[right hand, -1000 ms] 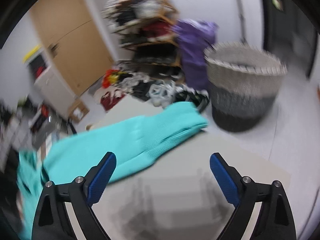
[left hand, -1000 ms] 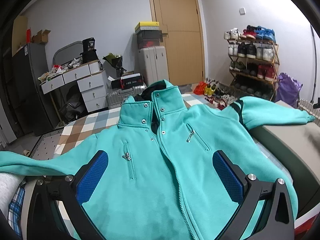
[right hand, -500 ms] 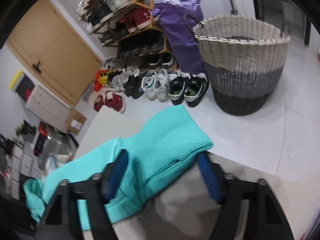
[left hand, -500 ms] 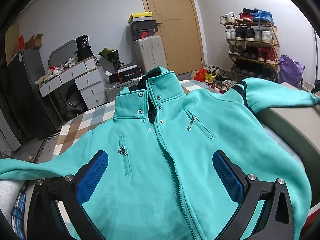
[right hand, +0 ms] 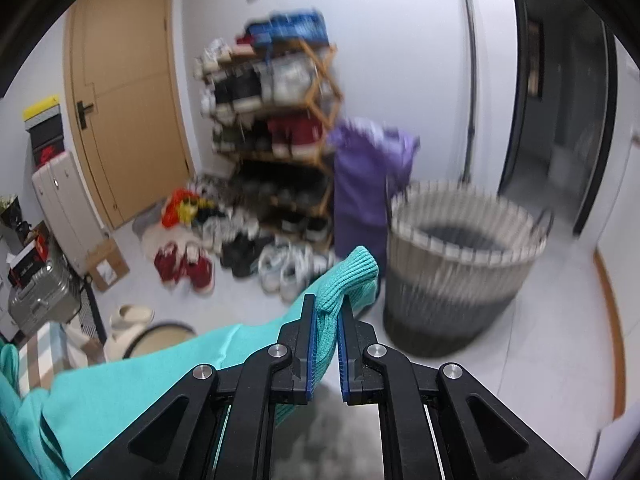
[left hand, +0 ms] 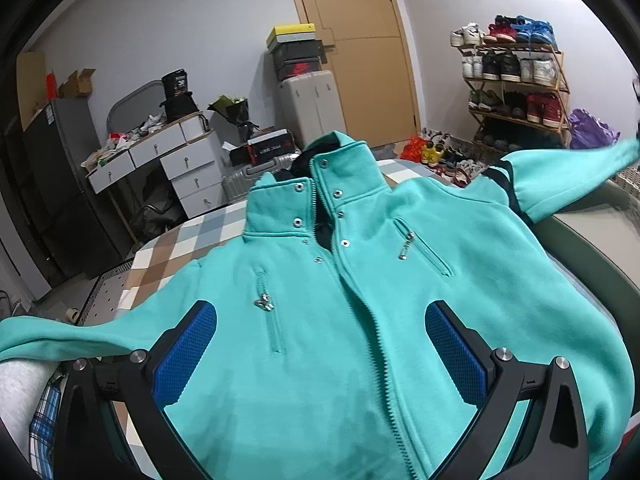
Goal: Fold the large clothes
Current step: 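Grasp the cuff of the sleeve lying on the table with the right tool, then carry the held sleeve across the hoodie body with the right tool and release, then grasp the cuff of the other sleeve with the left tool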
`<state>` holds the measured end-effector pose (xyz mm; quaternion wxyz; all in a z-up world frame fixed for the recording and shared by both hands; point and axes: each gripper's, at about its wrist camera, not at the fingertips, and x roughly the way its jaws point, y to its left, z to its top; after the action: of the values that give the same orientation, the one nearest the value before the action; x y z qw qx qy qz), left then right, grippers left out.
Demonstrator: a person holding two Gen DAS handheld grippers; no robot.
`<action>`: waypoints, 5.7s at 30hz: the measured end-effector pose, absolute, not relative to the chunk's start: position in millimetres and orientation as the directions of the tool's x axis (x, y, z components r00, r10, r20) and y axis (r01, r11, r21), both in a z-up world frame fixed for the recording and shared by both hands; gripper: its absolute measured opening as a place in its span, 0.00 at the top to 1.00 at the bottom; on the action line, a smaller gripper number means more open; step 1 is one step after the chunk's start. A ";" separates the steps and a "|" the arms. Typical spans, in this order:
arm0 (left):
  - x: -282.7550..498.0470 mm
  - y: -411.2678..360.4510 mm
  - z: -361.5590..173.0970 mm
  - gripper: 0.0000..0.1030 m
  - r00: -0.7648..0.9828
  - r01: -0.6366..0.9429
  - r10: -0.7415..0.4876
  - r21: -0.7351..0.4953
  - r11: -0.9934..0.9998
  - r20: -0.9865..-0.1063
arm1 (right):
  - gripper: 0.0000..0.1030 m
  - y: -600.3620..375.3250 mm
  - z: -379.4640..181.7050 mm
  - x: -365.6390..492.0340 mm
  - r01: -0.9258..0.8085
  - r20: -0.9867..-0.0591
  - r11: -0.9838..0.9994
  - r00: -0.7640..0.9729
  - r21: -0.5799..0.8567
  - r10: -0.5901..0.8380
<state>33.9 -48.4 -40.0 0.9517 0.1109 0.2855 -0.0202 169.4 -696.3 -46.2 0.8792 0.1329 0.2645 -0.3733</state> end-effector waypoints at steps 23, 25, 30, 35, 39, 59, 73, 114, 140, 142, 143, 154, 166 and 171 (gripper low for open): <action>29.1 132.0 -13.3 0.01 0.811 -0.350 0.303 -0.001 0.937 -0.500 | 0.92 -303.4 158.0 225.8 -0.033 -0.362 0.993 0.929 0.112 0.071; 26.5 146.2 -11.3 0.01 0.805 -0.396 0.331 -0.031 0.918 -0.493 | 0.92 -251.3 144.1 236.8 -0.113 -0.396 0.985 0.905 0.128 0.155; 19.2 181.4 -10.5 0.01 0.796 -0.473 0.351 -0.145 0.869 -0.493 | 0.92 -150.8 75.6 272.7 -0.270 -0.501 0.936 0.792 0.228 0.350; 14.5 192.6 -9.1 0.01 0.797 -0.501 0.377 -0.167 0.849 -0.472 | 0.92 -61.5 -27.8 289.3 -0.352 -0.598 0.879 0.644 0.323 0.478; 12.3 199.0 -8.8 0.01 0.803 -0.513 0.385 -0.198 0.835 -0.455 | 0.92 -1.6 -134.1 299.8 -0.361 -0.713 0.865 0.497 0.348 0.494; 13.3 197.8 -14.1 0.01 0.823 -0.446 0.315 -0.196 0.873 -0.472 | 0.30 -85.7 -143.9 280.6 -0.402 -0.731 0.872 0.501 0.279 0.464; 43.1 129.9 -25.1 0.01 0.809 -0.366 0.303 -0.028 0.930 -0.504 | 0.79 -283.6 -216.9 384.8 -0.016 -0.866 0.995 0.494 -0.099 -0.078; -8.2 163.6 -10.1 0.01 0.809 -0.482 0.394 -0.107 0.870 -0.437 | 0.00 -195.1 -66.6 18.2 -0.224 -0.011 0.961 0.974 0.160 0.228; -56.0 377.8 -10.9 0.01 0.722 -0.574 0.126 -0.487 0.659 -0.681 | 0.00 -203.8 -85.1 18.0 -0.360 -0.140 0.898 0.905 0.252 0.402; -43.1 379.6 -19.6 0.01 0.713 -0.551 0.061 -0.505 0.664 -0.698 | 0.00 -199.1 -86.0 15.2 -0.358 -0.142 0.906 0.908 0.227 0.394; -37.6 379.8 -25.2 0.01 0.706 -0.555 0.046 -0.512 0.656 -0.706 | 0.00 -196.7 -87.1 15.8 -0.355 -0.147 0.909 0.909 0.218 0.390; -11.1 396.8 -43.6 0.18 0.729 -0.555 -0.008 -0.598 0.578 -0.684 | 0.00 -184.3 -94.5 25.9 -0.363 -0.208 0.909 0.891 0.206 0.403; -34.5 418.9 -37.7 0.87 0.738 -0.585 0.063 -0.591 0.556 -0.672 | 0.00 -179.6 -98.5 28.1 -0.349 -0.236 0.918 0.891 0.188 0.388; -29.1 427.2 -48.8 0.87 0.758 -0.570 0.051 -0.622 0.537 -0.651 | 0.00 -177.8 -99.5 29.4 -0.348 -0.250 0.918 0.887 0.189 0.388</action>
<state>-29.1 427.2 -48.8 0.8261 -0.4432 0.2930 0.1878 29.4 -177.8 -99.5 0.9689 0.0696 0.1427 0.1899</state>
